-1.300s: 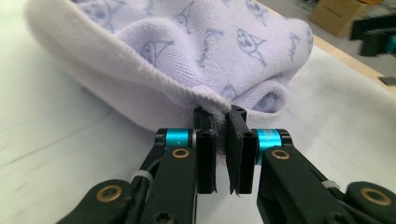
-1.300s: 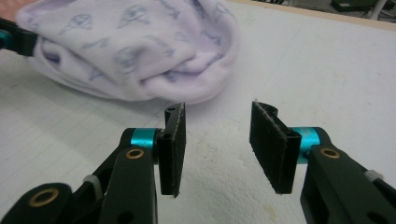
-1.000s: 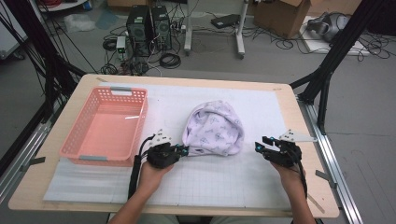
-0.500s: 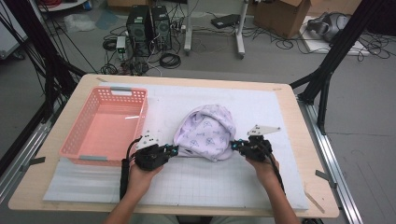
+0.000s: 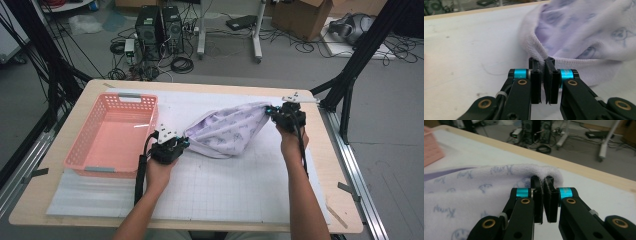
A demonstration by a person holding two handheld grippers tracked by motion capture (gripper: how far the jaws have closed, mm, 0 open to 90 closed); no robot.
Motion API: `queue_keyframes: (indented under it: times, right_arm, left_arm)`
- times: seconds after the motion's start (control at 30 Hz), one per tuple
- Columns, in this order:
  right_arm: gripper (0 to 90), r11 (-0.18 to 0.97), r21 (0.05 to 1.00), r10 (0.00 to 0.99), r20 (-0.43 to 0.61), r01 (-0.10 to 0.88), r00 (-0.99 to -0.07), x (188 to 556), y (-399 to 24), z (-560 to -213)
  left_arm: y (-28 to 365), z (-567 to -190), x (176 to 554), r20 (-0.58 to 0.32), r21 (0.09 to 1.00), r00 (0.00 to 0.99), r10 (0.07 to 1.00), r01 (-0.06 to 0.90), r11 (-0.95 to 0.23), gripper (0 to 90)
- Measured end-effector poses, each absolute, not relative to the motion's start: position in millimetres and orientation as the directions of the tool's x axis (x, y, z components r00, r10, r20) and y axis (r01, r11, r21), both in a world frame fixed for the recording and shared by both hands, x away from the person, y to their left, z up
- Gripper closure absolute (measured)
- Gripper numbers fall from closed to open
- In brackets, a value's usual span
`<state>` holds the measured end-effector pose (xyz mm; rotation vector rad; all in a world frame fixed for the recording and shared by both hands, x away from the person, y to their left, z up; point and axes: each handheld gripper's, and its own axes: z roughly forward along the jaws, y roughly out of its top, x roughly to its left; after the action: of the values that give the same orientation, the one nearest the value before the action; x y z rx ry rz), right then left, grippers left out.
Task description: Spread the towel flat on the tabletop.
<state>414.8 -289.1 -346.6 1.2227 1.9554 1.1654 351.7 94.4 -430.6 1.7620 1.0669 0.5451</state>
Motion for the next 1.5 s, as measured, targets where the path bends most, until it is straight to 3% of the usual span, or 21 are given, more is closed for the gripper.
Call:
queue_keyframes:
  times: [0.13, 0.17, 0.23, 0.4, 0.63, 0.73, 0.87, 0.97, 1.03, 1.07, 1.13, 1.23, 1.33, 1.4, 1.43, 1.5]
  right_arm:
    - [87.2, 0.261, 0.864, 0.911, -0.073, 0.431, -0.406, 430, -286, -344]
    - [87.0, 0.263, 0.86, 0.915, -0.08, 0.437, -0.394, 433, -285, -346]
    - [85.2, 0.238, 0.854, 0.92, -0.045, 0.463, -0.39, 438, -285, -350]
    - [58.0, 0.232, 0.85, 0.908, -0.014, 0.474, -0.418, 433, -283, -354]
    - [54.9, 0.232, 0.874, 0.895, -0.02, 0.426, -0.445, 402, -292, -351]
    - [54.0, 0.198, 0.884, 0.885, 0.025, 0.424, -0.465, 382, -299, -357]
    - [52.5, 0.173, 0.88, 0.866, 0.078, 0.443, -0.494, 353, -306, -375]
    - [52.6, 0.219, 0.859, 0.838, 0.078, 0.463, -0.54, 338, -303, -394]
    - [53.7, 0.273, 0.833, 0.816, 0.065, 0.482, -0.574, 333, -296, -407]
    - [54.7, 0.301, 0.821, 0.809, 0.049, 0.485, -0.586, 331, -291, -413]
    - [56.9, 0.35, 0.799, 0.797, 0.021, 0.489, -0.604, 330, -282, -425]
    - [57.2, 0.347, 0.79, 0.779, 0.057, 0.505, -0.625, 333, -271, -437]
    - [62.1, 0.347, 0.801, 0.771, 0.054, 0.489, -0.635, 338, -260, -440]
    - [70.9, 0.344, 0.805, 0.764, 0.059, 0.483, -0.642, 344, -255, -440]
    - [81.3, 0.351, 0.802, 0.76, 0.058, 0.483, -0.648, 346, -253, -441]
    - [84.7, 0.337, 0.813, 0.76, 0.063, 0.475, -0.647, 347, -256, -438]
  left_arm:
    - [80, -431, 363, -0.054, 0.888, 0.49, 0.87, 0.421, -0.182, 83.6]
    - [78, -432, 365, -0.077, 0.88, 0.465, 0.882, 0.448, -0.159, 79.4]
    - [76, -431, 364, -0.141, 0.866, 0.464, 0.875, 0.485, -0.118, 57.9]
    - [69, -429, 340, -0.102, 0.886, 0.567, 0.817, 0.426, -0.185, 43.2]
    - [54, -429, 322, -0.115, 0.9, 0.681, 0.723, 0.379, -0.214, 43.8]
    - [40, -435, 323, -0.129, 0.89, 0.717, 0.685, 0.388, -0.24, 43.7]
    - [19, -444, 327, -0.105, 0.863, 0.734, 0.671, 0.403, -0.306, 42.7]
    - [6, -449, 331, -0.038, 0.832, 0.727, 0.685, 0.403, -0.382, 44.1]
    - [1, -449, 330, 0.011, 0.812, 0.736, 0.677, 0.389, -0.436, 53.1]
    - [0, -449, 329, 0.037, 0.809, 0.743, 0.669, 0.371, -0.457, 61.8]
    - [1, -447, 329, 0.034, 0.806, 0.744, 0.667, 0.374, -0.459, 73.1]
    - [7, -444, 328, 0.012, 0.809, 0.748, 0.664, 0.383, -0.446, 76.8]
    - [15, -439, 325, -0.011, 0.82, 0.757, 0.653, 0.38, -0.427, 76.9]
    - [23, -435, 322, -0.019, 0.829, 0.766, 0.643, 0.372, -0.418, 76.9]
    - [28, -433, 320, -0.023, 0.831, 0.764, 0.645, 0.373, -0.413, 76.9]
    - [40, -429, 318, -0.04, 0.839, 0.761, 0.647, 0.377, -0.392, 76.9]
